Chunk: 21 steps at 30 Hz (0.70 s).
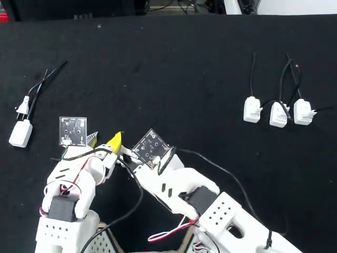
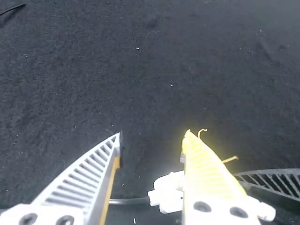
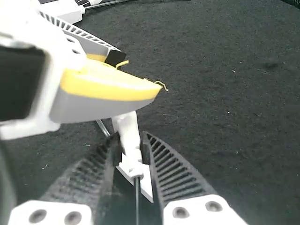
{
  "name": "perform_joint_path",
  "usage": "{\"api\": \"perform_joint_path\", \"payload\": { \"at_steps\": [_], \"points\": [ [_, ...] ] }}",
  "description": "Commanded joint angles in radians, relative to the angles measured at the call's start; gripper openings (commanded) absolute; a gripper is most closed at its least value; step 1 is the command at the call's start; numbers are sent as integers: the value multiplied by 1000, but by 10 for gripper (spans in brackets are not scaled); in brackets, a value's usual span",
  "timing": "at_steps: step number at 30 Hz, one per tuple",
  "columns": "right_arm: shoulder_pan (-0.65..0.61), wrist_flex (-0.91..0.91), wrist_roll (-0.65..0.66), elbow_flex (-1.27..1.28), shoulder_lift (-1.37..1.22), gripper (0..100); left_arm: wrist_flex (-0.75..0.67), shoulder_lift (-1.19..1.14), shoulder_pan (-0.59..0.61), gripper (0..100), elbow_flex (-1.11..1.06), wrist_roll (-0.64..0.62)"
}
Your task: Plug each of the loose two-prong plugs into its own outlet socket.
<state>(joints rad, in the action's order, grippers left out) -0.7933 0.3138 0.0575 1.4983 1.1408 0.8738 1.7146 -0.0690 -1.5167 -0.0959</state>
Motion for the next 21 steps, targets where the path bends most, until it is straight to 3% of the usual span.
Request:
{"api": "perform_joint_path", "payload": {
  "at_steps": [1,21],
  "points": [
    [-12,-6,-11,-21,58,11,11,-2,5,209,-8,9],
    [-8,-6,-21,-22,58,11,9,-2,8,209,-18,12]
  ]
}}
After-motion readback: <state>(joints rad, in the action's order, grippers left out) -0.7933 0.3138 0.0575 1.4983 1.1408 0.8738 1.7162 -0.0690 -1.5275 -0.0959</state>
